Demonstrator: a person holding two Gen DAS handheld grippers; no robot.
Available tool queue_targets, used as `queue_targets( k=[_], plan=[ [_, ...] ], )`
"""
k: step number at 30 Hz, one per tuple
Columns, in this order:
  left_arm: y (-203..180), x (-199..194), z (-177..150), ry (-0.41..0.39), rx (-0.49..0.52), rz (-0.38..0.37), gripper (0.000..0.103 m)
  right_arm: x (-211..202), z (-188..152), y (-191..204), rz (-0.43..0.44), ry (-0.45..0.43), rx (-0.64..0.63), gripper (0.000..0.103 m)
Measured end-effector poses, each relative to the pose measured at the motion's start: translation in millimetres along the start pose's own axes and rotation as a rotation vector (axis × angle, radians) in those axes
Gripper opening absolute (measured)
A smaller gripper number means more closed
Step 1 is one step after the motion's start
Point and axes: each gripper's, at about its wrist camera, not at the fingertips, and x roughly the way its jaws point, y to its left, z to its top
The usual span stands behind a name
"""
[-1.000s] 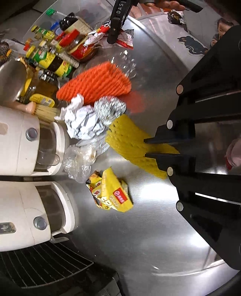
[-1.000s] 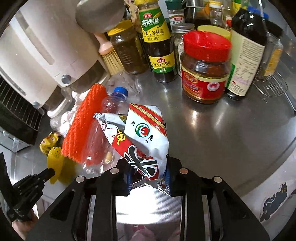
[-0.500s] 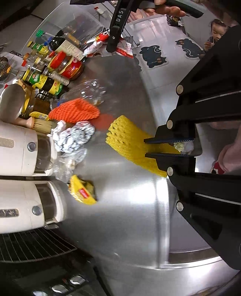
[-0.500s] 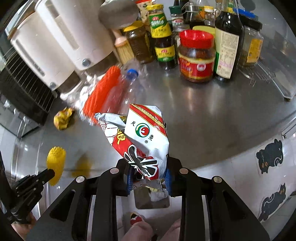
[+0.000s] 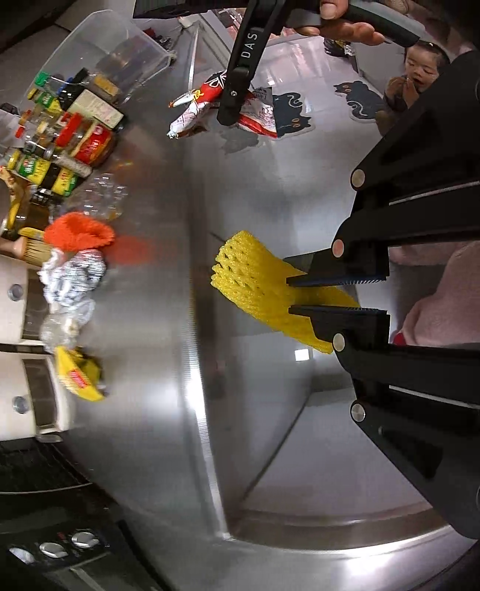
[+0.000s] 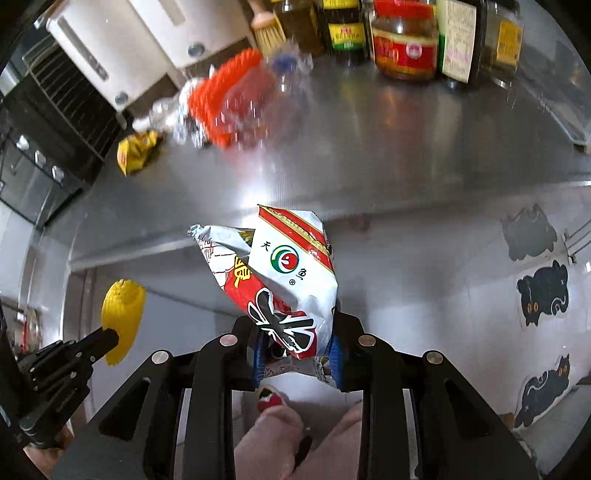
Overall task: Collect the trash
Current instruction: 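Carry both items over the bin and open both tools to drop them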
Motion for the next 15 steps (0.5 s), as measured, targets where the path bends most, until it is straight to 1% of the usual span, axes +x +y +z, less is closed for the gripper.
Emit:
queue_targets(
  k=[3,6,12,15],
  plan=[
    [0,14,-14,0.034,-0.005,-0.006,0.008,12,-15,-1,-0.009,0.029,-0.01,0.028],
    [0,35,-31,0.085,-0.021,-0.015,0.008,29,-28,-6,-0.019,0.066,-0.006,0.028],
    [-3,79,-51,0.146,-0.038,0.0,0.008,77,-48,-13,-0.022,0.144,-0.022,0.028],
    [-6,110,-60,0.178,-0.041,-0.007,0.008,104,-57,-17,-0.024,0.181,-0.017,0.028]
  ],
)
